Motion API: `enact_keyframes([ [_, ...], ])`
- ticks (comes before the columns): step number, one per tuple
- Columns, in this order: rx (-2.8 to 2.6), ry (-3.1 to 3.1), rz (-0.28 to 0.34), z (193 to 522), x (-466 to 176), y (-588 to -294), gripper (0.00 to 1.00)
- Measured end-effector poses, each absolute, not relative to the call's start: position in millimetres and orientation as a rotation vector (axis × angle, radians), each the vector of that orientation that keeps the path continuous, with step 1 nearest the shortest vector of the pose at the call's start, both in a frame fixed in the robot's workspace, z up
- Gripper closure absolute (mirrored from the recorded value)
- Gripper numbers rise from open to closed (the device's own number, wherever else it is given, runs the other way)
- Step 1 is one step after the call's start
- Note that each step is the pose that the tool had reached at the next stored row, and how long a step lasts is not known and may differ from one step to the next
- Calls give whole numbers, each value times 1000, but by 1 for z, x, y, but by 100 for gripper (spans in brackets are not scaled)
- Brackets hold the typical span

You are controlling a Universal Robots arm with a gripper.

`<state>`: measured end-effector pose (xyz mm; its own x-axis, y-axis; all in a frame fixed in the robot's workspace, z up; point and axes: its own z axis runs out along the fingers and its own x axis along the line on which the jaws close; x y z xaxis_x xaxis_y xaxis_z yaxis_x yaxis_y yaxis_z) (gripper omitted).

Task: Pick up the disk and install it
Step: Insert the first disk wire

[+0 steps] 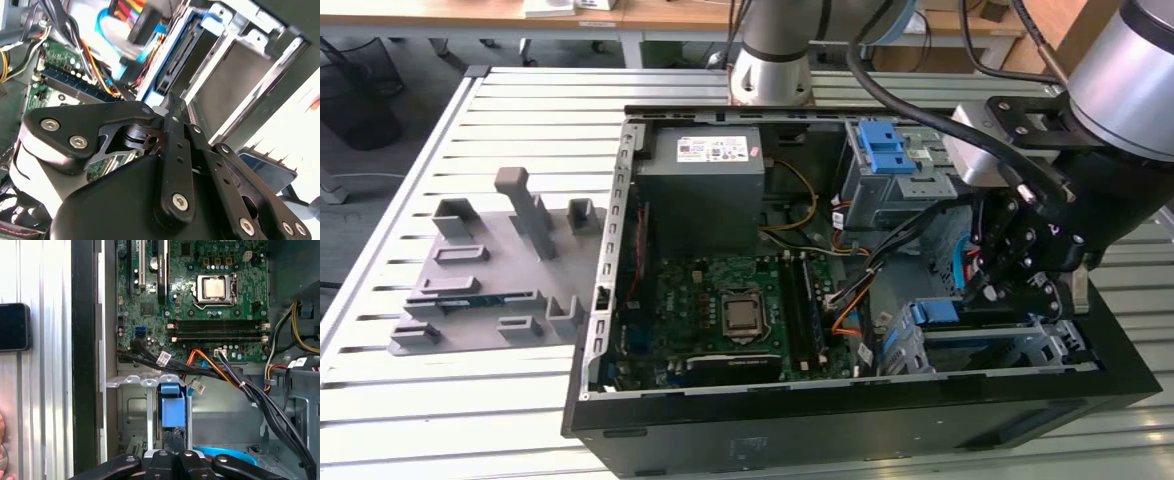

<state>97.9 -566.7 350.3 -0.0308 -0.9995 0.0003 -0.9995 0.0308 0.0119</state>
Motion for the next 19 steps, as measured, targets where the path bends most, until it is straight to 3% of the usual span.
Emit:
enact_keyframes([
  [19,2180,-2251,-13,357,128,-562,89],
])
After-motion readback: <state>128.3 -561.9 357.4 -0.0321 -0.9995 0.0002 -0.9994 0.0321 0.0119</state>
